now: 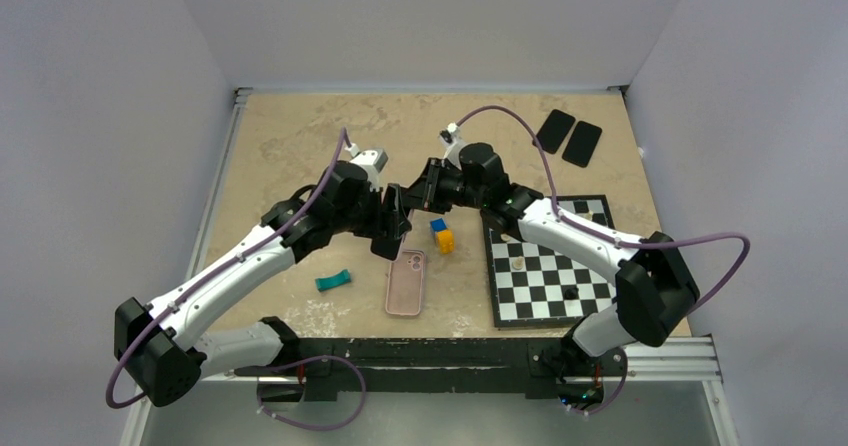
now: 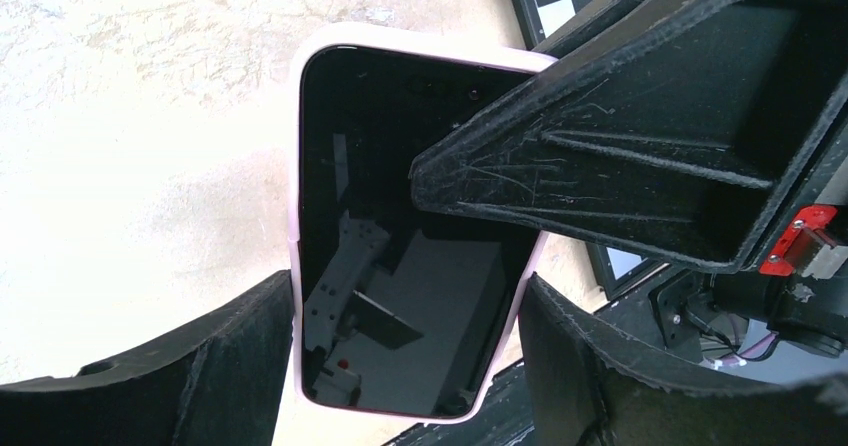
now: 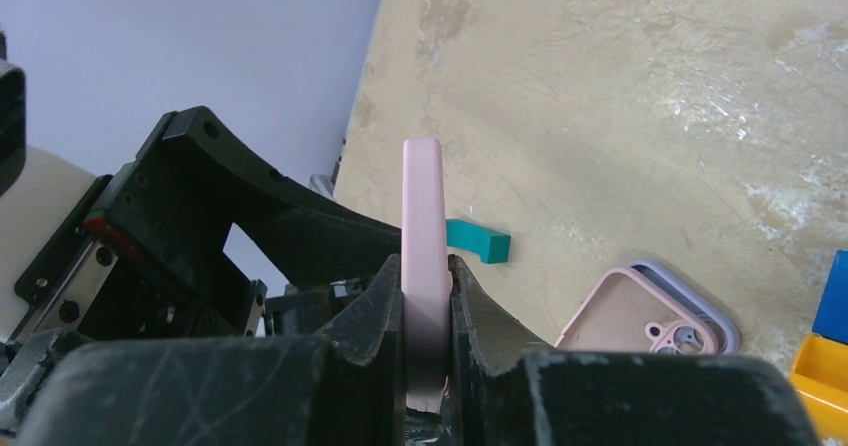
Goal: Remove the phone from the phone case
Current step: Pick up the phone at the center of the board.
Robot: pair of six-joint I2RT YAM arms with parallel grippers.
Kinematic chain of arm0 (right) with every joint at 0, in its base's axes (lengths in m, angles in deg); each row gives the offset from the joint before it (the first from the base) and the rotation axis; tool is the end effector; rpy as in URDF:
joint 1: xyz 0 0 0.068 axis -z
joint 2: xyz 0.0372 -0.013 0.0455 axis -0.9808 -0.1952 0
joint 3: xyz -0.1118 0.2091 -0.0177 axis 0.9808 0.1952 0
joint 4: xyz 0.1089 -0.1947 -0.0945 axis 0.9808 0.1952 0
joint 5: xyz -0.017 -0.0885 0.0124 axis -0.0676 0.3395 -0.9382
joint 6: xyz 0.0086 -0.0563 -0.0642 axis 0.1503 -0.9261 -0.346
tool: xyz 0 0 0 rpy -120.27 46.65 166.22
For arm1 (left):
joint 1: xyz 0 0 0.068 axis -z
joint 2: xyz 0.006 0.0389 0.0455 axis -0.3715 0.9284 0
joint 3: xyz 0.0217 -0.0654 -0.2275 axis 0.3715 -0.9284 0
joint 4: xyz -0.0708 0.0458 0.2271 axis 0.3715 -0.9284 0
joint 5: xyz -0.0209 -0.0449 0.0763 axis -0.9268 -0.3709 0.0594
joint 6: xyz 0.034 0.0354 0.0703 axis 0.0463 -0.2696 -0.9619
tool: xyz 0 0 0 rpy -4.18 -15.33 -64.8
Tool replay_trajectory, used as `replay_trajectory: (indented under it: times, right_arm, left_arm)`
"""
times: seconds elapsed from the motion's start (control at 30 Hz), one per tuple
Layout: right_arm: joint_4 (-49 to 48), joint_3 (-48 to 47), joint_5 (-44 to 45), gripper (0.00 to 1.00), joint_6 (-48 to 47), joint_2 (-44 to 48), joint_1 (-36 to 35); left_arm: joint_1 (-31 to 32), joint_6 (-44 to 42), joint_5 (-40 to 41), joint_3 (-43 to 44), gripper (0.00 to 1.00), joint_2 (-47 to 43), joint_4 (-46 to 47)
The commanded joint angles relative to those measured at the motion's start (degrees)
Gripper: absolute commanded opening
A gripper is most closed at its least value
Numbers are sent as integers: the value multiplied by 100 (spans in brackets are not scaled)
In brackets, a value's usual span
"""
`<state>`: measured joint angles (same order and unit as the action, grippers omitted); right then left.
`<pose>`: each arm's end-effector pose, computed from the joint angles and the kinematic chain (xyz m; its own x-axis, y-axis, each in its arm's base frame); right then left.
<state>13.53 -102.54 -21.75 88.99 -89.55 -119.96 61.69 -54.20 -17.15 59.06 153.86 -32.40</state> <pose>0.2572 0.2593 0.2443 -0.8323 0.2359 -0.5016 -0.3399 0.4976 0.7980 0.2039 -0.1732 0.2518 -0.7791 -0.0668 -0.6234 0.2736 0.8585 -0.4338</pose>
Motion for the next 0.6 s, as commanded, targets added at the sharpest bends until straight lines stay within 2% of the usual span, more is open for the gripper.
replay_trajectory:
  times: [0.0,0.1,0.2,0.3,0.5,0.57]
  right_arm:
    - [-356,-87,-822,0,-663,348,397]
    - [-674,201,-1674,0,-799,762,1076]
    - [-831,319,-2578,0,-823,1081,1742]
    - [-945,357,-3280,0,-769,1321,2133]
    - [-1751,483,-4041,0,-139,1602,2407]
    - [-2055,516,-4135,0,112,1697,2408]
  left_arm:
    - [-58,172,-594,429,79,-465,295]
    - [-318,150,-1182,217,85,-873,369]
    - [-591,242,-2105,-181,84,-1151,771]
    - [-665,424,-2979,-540,76,-1222,1485]
    - [-663,753,-3762,-810,53,-1063,2473]
    - [-657,757,-3928,-787,50,-1005,2594]
